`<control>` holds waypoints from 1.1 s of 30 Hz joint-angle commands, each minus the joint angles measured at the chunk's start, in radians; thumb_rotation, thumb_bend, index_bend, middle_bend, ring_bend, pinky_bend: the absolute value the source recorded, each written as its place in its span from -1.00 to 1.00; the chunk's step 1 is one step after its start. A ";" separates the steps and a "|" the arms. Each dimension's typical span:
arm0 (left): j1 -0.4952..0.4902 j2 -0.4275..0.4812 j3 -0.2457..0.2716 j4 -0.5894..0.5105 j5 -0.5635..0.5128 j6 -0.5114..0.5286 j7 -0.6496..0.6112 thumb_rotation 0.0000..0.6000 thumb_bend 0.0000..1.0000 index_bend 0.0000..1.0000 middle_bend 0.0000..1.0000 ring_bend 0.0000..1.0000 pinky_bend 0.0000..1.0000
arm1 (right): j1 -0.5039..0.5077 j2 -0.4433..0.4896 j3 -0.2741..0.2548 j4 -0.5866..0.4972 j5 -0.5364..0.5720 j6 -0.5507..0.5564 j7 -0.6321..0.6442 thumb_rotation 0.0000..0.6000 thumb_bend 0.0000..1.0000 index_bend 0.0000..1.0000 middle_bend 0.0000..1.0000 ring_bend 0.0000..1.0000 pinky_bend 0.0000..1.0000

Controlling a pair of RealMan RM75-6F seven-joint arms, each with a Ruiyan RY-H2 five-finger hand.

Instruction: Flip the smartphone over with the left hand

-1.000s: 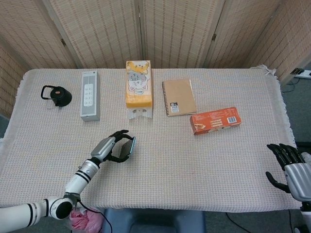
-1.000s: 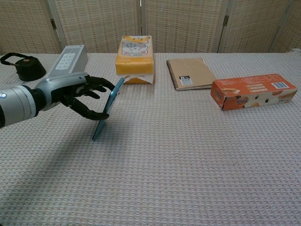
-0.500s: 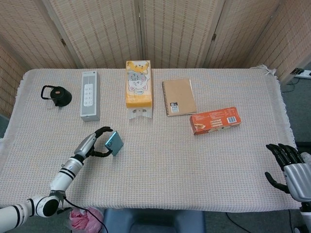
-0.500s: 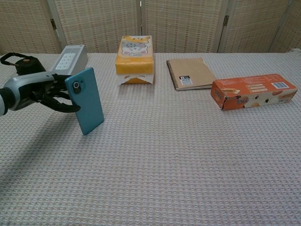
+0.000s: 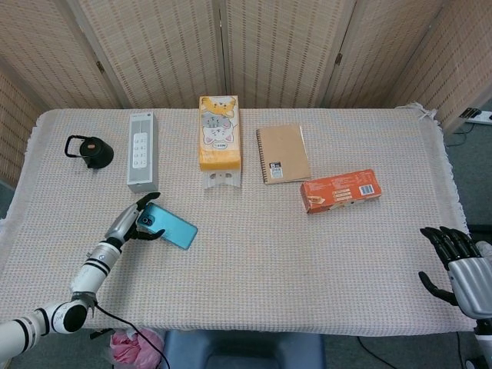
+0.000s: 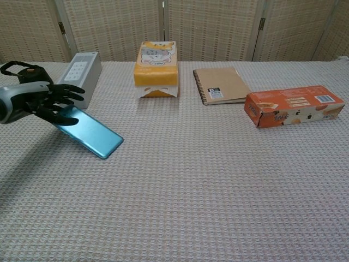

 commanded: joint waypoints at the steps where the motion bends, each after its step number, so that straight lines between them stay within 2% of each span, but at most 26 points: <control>1: 0.006 0.006 0.010 0.013 0.005 0.020 0.038 1.00 -0.41 -0.78 -0.74 -0.88 -0.70 | 0.001 0.001 0.000 -0.002 0.000 -0.002 -0.002 1.00 -0.49 -0.72 -0.67 -0.74 -0.70; 6: 0.019 0.014 0.029 0.030 0.019 0.078 0.125 1.00 -0.41 -0.79 -0.75 -0.90 -0.70 | 0.003 0.003 -0.001 -0.008 -0.001 -0.007 -0.008 1.00 -0.49 -0.72 -0.67 -0.74 -0.70; 13: 0.079 0.057 0.063 -0.019 0.070 0.252 0.293 1.00 -0.41 -0.75 -0.75 -0.90 -0.70 | 0.000 0.011 -0.001 -0.012 0.003 -0.005 -0.017 1.00 -0.49 -0.72 -0.67 -0.74 -0.70; 23: 0.227 0.133 0.126 -0.118 0.150 0.533 0.482 1.00 -0.41 -0.66 -0.75 -0.90 -0.70 | 0.009 0.013 0.002 0.006 0.018 -0.026 0.013 1.00 -0.49 -0.72 -0.67 -0.74 -0.70; 33: 0.349 0.218 0.201 -0.211 0.245 0.669 0.527 1.00 -0.41 -0.61 -0.75 -0.90 -0.70 | 0.021 0.003 0.000 0.024 0.020 -0.049 0.037 1.00 -0.48 -0.72 -0.67 -0.75 -0.70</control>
